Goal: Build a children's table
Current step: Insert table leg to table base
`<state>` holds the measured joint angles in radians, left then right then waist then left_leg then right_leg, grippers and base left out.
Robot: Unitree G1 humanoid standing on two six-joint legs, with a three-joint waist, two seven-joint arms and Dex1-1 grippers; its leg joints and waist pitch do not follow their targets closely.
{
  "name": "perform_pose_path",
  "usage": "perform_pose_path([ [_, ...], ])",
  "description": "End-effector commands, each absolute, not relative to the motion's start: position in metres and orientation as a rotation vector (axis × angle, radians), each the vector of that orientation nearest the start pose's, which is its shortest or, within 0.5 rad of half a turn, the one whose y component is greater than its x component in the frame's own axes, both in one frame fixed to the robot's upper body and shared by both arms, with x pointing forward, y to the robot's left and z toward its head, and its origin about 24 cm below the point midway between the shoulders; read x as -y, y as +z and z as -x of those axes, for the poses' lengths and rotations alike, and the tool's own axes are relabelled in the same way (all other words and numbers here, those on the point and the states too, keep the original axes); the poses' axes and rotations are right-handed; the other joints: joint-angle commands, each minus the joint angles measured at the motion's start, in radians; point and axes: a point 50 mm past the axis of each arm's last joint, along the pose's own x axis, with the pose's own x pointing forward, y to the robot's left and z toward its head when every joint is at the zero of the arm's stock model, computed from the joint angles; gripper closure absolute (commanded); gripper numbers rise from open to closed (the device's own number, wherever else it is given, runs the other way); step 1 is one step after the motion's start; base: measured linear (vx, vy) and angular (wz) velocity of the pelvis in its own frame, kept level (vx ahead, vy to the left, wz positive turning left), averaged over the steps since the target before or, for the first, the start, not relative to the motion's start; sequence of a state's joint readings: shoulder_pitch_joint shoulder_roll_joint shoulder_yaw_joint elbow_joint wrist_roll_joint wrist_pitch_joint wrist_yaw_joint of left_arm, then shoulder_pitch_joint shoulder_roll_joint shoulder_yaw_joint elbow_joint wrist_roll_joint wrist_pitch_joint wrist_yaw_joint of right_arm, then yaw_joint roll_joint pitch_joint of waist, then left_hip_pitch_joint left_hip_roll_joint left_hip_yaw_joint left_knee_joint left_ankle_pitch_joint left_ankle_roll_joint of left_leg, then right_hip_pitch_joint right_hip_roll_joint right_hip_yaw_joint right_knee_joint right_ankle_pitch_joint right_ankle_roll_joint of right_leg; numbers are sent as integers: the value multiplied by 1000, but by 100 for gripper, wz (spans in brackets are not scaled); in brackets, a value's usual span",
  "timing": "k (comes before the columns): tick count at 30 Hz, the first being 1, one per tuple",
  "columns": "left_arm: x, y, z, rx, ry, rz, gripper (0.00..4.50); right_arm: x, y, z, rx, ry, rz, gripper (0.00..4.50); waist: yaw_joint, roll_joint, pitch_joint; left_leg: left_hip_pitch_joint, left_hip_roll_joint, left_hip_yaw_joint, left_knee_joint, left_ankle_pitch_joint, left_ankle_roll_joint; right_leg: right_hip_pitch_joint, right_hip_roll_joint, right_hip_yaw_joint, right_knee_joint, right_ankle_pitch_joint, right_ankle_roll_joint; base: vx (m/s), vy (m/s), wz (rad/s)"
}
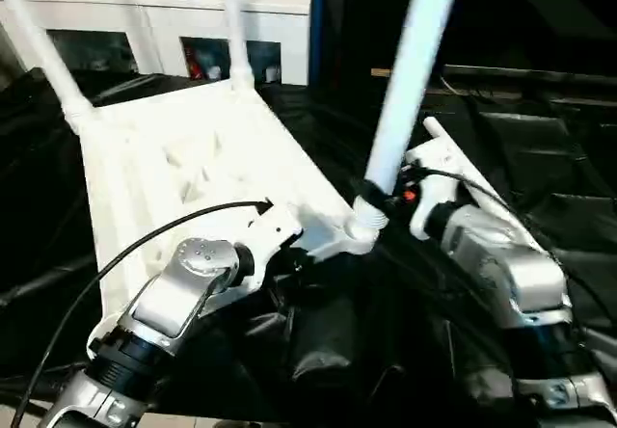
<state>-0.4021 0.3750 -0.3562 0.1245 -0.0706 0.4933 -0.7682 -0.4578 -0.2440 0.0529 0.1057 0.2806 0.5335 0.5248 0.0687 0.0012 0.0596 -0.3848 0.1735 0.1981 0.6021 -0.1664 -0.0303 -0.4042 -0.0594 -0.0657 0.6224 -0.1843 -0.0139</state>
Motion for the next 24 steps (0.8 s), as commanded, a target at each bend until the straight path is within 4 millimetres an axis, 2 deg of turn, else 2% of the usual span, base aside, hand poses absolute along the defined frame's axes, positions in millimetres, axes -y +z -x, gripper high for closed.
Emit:
perform_pose_path([
  [1,-108,64,-291,-319,-1060,-330,450,124,106,-326,-187,705,-21,259,11,-18,-68,18,51,-32,-66,-198,10,44,-89,54,-93,-319,-139,0,0,0],
  [3,-108,62,-289,-319,-1089,-296,450,119,101,-327,-219,745,-10,259,17,-13,-68,25,55,-31,-65,-214,-2,39,-91,56,-93,-335,-135,0,0,0],
  [6,-111,56,-290,-365,-1088,-279,450,117,92,-327,-266,780,19,259,24,-17,-67,23,56,-30,-66,-207,-2,40,-92,57,-89,-321,-145,0,0,0],
  [8,-113,53,-291,-384,-1093,-281,450,115,90,-331,-271,768,22,259,26,-16,-68,26,57,-31,-67,-209,-7,38,-93,57,-88,-317,-146,0,0,0],
  [13,-117,48,-292,-413,-1105,-318,450,114,89,-334,-289,775,45,259,26,-18,-65,24,56,-32,-70,-223,-14,41,-94,57,-90,-345,-137,0,0,0],
  [19,-123,46,-294,-471,-1113,-369,450,116,89,-334,-298,789,58,259,26,-20,-64,27,57,-35,-71,-252,-19,36,-96,56,-98,-419,-111,0,0,0],
  [21,-125,45,-295,-485,-1111,-380,450,117,90,-333,-299,790,58,259,26,-16,-63,32,57,-35,-72,-266,-26,31,-94,56,-101,-427,-108,0,0,0],
  [22,-125,45,-296,-490,-1109,-388,450,119,91,-333,-299,791,58,259,25,-17,-64,29,57,-37,-73,-269,-29,35,-95,56,-99,-422,-111,0,0,0],
  [24,-126,45,-299,-495,-1111,-394,450,122,92,-332,-299,792,60,259,26,-13,-65,31,57,-37,-73,-273,-31,34,-95,56,-99,-417,-111,0,0,0],
])
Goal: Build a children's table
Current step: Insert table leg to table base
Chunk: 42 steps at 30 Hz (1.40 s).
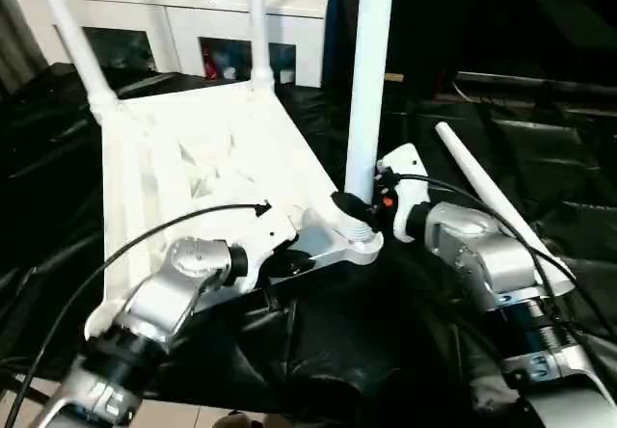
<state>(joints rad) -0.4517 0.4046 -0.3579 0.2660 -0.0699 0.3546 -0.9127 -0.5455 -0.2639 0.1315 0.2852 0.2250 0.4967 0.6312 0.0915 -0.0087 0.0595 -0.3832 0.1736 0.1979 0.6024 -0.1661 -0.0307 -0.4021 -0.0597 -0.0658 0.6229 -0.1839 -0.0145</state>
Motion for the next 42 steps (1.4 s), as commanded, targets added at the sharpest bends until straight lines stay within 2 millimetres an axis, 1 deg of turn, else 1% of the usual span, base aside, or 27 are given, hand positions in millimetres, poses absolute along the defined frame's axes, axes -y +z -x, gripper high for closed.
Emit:
perform_pose_path([
  [1,-126,45,-299,-495,-1111,-394,450,122,93,-331,-299,791,60,259,1,-5,-64,27,57,-37,-74,-274,-31,34,-94,56,-101,-415,-111,0,0,0],
  [2,-126,45,-300,-495,-1112,-395,450,123,93,-331,-299,791,60,259,2,-6,-65,27,58,-38,-74,-273,-31,35,-95,56,-100,-408,-113,0,0,0],
  [3,-126,45,-300,-497,-1115,-396,450,125,93,-330,-299,790,61,259,3,-1,-66,28,58,-37,-73,-273,-33,33,-96,57,-98,-397,-119,0,0,0],
  [5,-126,45,-301,-500,-1125,-396,450,126,94,-328,-302,791,56,259,3,-6,-65,28,57,-36,-72,-272,-30,35,-95,57,-99,-394,-122,0,0,0],
  [7,-126,46,-301,-500,-1129,-397,450,126,94,-327,-303,793,53,259,3,-1,-66,27,57,-37,-72,-271,-29,35,-96,57,-98,-389,-123,0,0,0],
  [8,-126,46,-301,-501,-1131,-398,450,126,94,-327,-303,794,52,259,3,-3,-66,27,57,-36,-72,-272,-30,35,-95,56,-99,-390,-125,0,0,0],
  [11,-125,46,-301,-505,-1142,-399,450,125,94,-327,-306,797,51,259,2,-3,-66,27,58,-37,-72,-271,-29,35,-95,56,-97,-382,-134,0,0,0],
  [16,-124,48,-302,-503,-1151,-399,450,123,90,-326,-319,804,34,259,3,-3,-66,28,59,-37,-73,-277,-31,34,-96,56,-97,-380,-138,0,0,0],
  [17,-124,48,-302,-503,-1153,-400,450,123,89,-326,-322,804,36,259,3,-5,-65,28,58,-37,-72,-275,-29,35,-97,56,-97,-384,-137,0,0,0],
  [18,-125,48,-302,-504,-1154,-400,450,122,89,-326,-325,807,34,259,4,-2,-65,28,58,-38,-72,-275,-30,35,-97,56,-97,-386,-137,0,0,0],
  [24,-126,47,-301,-509,-1159,-403,450,121,88,-323,-333,813,37,259,3,-3,-65,28,59,-38,-74,-284,-33,34,-96,56,-98,-393,-133,0,0,0],
  [28,-126,47,-301,-513,-1168,-407,450,123,83,-323,-350,806,41,259,4,0,-65,28,58,-38,-74,-288,-34,34,-97,56,-99,-396,-134,0,0,0],
  [30,-126,48,-301,-513,-1169,-407,450,123,82,-323,-354,805,39,259,4,0,-65,28,59,-39,-74,-285,-35,35,-97,57,-98,-389,-135,0,0,0],
  [31,-126,48,-301,-513,-1171,-410,450,123,79,-323,-362,802,31,259,4,3,-66,29,60,-39,-75,-288,-37,34,-97,56,-97,-379,-140,0,0,0],
  [32,-126,48,-301,-514,-1172,-410,450,123,78,-323,-364,801,29,259,3,1,-65,29,60,-39,-75,-292,-38,34,-96,56,-97,-376,-142,0,0,0],
  [34,-126,48,-301,-514,-1172,-411,450,122,77,-322,-365,801,18,259,3,3,-65,29,60,-39,-75,-293,-38,34,-97,57,-97,-373,-144,0,0,0],
  [40,-127,48,-300,-516,-1172,-409,450,120,74,-321,-336,808,-65,259,3,1,-65,29,59,-40,-75,-303,-39,35,-98,56,-99,-387,-144,0,0,0],
  [41,-126,48,-301,-513,-1166,-406,450,123,72,-320,-323,802,-134,259,3,2,-64,30,60,-39,-76,-309,-38,33,-99,57,-101,-398,-141,0,0,0],
  [42,-126,49,-301,-510,-1161,-406,450,126,71,-319,-321,792,-159,259,4,2,-64,31,60,-40,-76,-309,-37,34,-100,57,-102,-399,-139,0,0,0],
])
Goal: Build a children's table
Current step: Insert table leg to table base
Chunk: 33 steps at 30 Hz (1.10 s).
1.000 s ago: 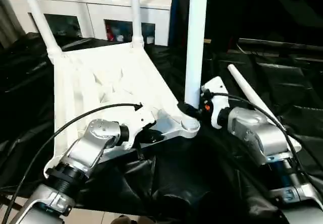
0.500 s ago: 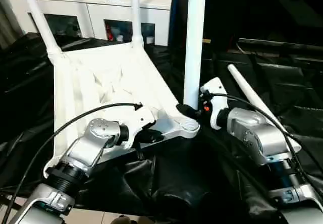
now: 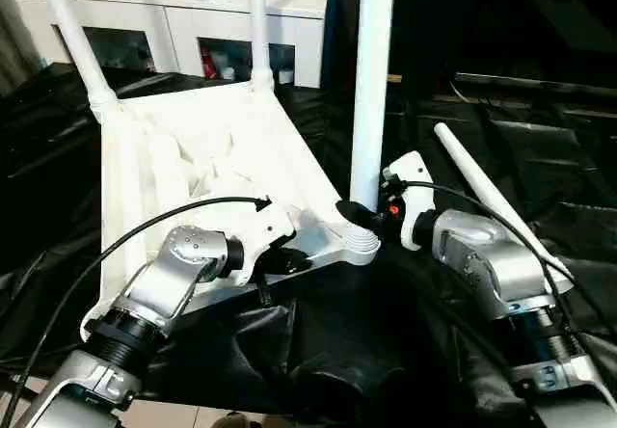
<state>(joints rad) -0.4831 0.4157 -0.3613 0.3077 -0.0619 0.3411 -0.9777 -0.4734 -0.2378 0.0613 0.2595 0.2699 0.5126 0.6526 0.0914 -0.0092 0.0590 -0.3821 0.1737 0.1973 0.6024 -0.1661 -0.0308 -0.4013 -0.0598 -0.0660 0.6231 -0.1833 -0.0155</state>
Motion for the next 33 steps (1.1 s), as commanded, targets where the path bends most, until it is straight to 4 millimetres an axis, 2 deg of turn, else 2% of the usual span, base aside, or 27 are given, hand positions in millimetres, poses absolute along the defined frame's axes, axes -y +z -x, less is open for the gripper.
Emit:
perform_pose_path([
  [1,-126,49,-301,-510,-1161,-406,450,126,71,-319,-321,792,-159,259,4,2,-64,30,60,-39,-76,-310,-36,33,-100,57,-102,-400,-138,0,0,0],
  [4,-126,49,-302,-507,-1152,-404,450,132,65,-317,-322,769,-191,259,3,3,-63,30,60,-40,-77,-316,-38,31,-99,56,-102,-409,-139,0,0,0],
  [7,-126,50,-303,-503,-1150,-400,450,138,55,-312,-324,737,-240,259,5,8,-62,34,60,-42,-77,-340,-41,28,-101,55,-108,-440,-131,0,0,0],
  [8,-126,50,-304,-502,-1149,-399,450,141,50,-309,-322,720,-267,259,4,11,-63,33,62,-42,-79,-344,-42,28,-100,56,-108,-429,-133,0,0,0],
  [9,-126,50,-304,-501,-1149,-399,450,141,48,-308,-321,714,-277,259,4,9,-63,33,61,-43,-79,-346,-42,29,-99,55,-108,-425,-135,0,0,0],
  [10,-126,50,-305,-500,-1148,-401,450,142,46,-307,-317,704,-289,259,5,15,-63,34,61,-43,-79,-351,-43,28,-99,55,-107,-424,-137,0,0,0],
  [11,-126,50,-305,-499,-1147,-402,450,143,44,-306,-315,697,-297,259,5,14,-64,34,61,-43,-80,-353,-44,29,-100,54,-107,-419,-139,0,0,0],
  [14,-124,51,-307,-494,-1147,-402,450,146,35,-303,-295,647,-366,259,4,20,-65,35,62,-44,-82,-356,-46,31,-99,54,-105,-395,-150,0,0,0],
  [19,-123,52,-307,-492,-1151,-404,450,149,28,-301,-271,606,-384,259,4,22,-64,36,63,-45,-84,-386,-50,29,-101,53,-109,-414,-152,0,0,0],
  [24,-123,52,-308,-492,-1156,-408,450,150,24,-298,-247,588,-365,261,3,24,-61,39,61,-49,-85,-417,-50,27,-104,51,-120,-494,-127,0,0,0],
  [31,-125,52,-307,-497,-1155,-414,450,147,26,-294,-242,626,-227,261,3,24,-60,38,62,-49,-89,-420,-49,25,-102,51,-120,-483,-125,0,0,0],
  [33,-125,51,-307,-499,-1157,-416,450,142,28,-294,-251,657,-113,261,3,24,-60,38,62,-48,-89,-421,-51,25,-101,52,-120,-485,-122,0,0,0],
])
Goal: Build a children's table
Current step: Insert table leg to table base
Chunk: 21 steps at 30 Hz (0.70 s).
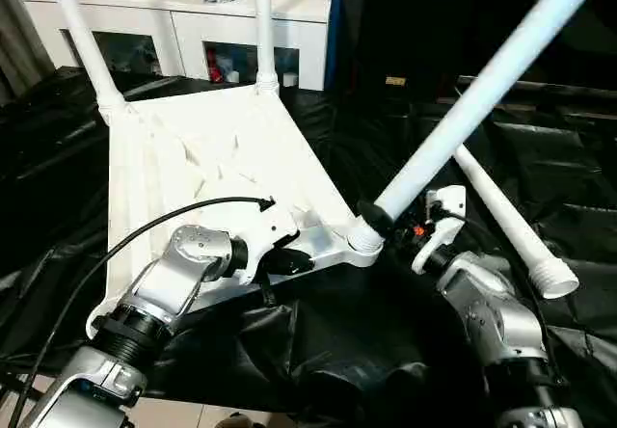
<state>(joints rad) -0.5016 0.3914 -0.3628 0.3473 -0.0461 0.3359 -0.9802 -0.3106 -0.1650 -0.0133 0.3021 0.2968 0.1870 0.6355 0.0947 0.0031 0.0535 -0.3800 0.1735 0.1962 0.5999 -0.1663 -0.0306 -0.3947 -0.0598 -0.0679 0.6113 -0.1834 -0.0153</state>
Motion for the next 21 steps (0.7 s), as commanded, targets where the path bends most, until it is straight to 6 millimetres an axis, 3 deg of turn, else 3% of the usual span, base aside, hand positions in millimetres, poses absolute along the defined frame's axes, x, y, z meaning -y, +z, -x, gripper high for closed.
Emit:
perform_pose_path([
  [1,-125,51,-307,-500,-1157,-416,450,140,29,-295,-255,666,-82,261,-1,11,-53,36,62,-48,-87,-422,-51,18,-100,53,-109,-492,-119,0,0,0],
  [5,-124,50,-306,-502,-1160,-415,450,134,31,-296,-269,696,-24,261,-5,5,-49,39,59,-50,-84,-446,-46,14,-104,51,-119,-575,-97,0,0,0],
  [11,-122,49,-304,-502,-1172,-405,450,127,30,-297,-305,752,14,261,-16,6,-39,62,55,-58,-80,-541,-56,2,-105,35,-146,-713,-47,0,0,0],
  [14,-122,49,-303,-501,-1182,-405,450,125,29,-297,-313,771,25,261,-18,12,-46,52,64,-65,-99,-540,-62,19,-104,34,-137,-612,-64,0,0,0],
  [17,-121,50,-300,-494,-1218,-409,450,122,26,-298,-342,850,36,261,-18,15,-47,50,66,-65,-105,-543,-67,25,-104,35,-129,-516,-102,0,0,0],
  [19,-121,51,-299,-490,-1249,-415,450,123,24,-298,-366,904,44,261,-18,12,-47,51,64,-62,-103,-538,-63,24,-107,37,-127,-504,-117,0,0,0],
  [20,-120,53,-297,-477,-1281,-424,450,124,22,-298,-381,938,51,261,-17,5,-48,47,64,-60,-101,-510,-54,29,-111,40,-126,-503,-123,0,0,0],
  [21,-119,54,-295,-467,-1307,-429,450,124,22,-298,-391,963,51,261,-13,8,-47,49,64,-57,-98,-490,-49,26,-112,43,-128,-508,-125,0,0,0],
])
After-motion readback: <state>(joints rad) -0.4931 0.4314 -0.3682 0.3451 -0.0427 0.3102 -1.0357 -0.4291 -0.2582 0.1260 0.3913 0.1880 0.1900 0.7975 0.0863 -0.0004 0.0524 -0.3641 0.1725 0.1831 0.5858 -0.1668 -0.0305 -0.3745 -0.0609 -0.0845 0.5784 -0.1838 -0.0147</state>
